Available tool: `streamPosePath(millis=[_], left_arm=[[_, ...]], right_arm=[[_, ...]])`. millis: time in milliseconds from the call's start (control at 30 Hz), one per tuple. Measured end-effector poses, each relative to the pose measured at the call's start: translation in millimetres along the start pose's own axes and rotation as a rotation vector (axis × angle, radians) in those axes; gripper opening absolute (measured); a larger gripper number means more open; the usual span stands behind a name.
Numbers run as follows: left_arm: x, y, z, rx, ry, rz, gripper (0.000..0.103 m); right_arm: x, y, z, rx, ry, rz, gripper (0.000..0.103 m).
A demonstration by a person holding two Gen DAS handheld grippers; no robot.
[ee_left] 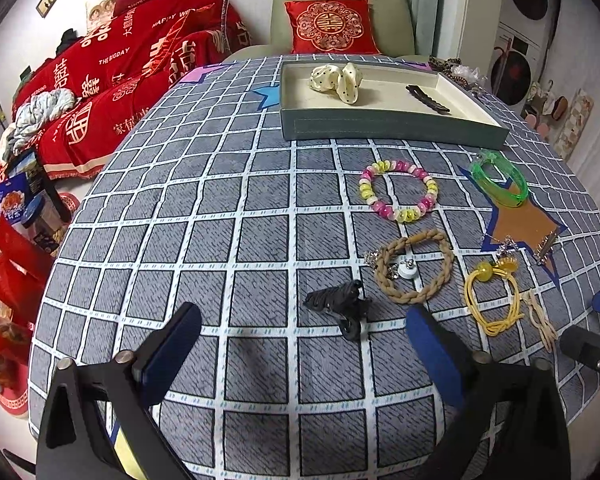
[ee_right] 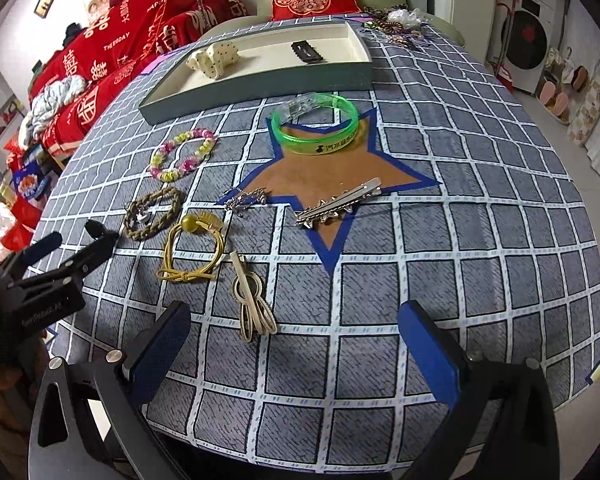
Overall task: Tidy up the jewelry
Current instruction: 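Withdraw both tools from the tray toward the remaining jewelry, then grasp the black claw clip with the left tool while the right tool grasps the cream bow clip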
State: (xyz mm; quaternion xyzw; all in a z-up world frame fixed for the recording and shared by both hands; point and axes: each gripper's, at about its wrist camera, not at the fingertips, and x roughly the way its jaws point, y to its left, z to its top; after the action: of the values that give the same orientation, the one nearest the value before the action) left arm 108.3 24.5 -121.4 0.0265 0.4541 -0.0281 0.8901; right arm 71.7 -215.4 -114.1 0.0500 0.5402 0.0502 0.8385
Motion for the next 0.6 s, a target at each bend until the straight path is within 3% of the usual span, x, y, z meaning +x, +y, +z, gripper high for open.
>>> streamPosePath(millis=[133,200,433,600], left_arm=[[6.5,-0.6,1.8,0.012,0.009,0.000,0.103],[9.1,-2.1,2.0,0.024,0.015,-0.005,0.088],[14.8,-4.2,0.4,0.024,0.031,-0.025,0.087],[13.0,-8.8,1.2,0.041,0.024,-0.059,0.063]], right_arm=[[4.0,6.0,-0.5,-0.023,0.003,-0.018,0.103],[6.5,9.6,-0.4,-0.040,0.003,-0.032,0.102],[18.5,25.3,-3.0,-0.110,0.015,-0.084,0.085],[17.6,33.9,-5.0,-0.154,0.004,-0.097,0.074]])
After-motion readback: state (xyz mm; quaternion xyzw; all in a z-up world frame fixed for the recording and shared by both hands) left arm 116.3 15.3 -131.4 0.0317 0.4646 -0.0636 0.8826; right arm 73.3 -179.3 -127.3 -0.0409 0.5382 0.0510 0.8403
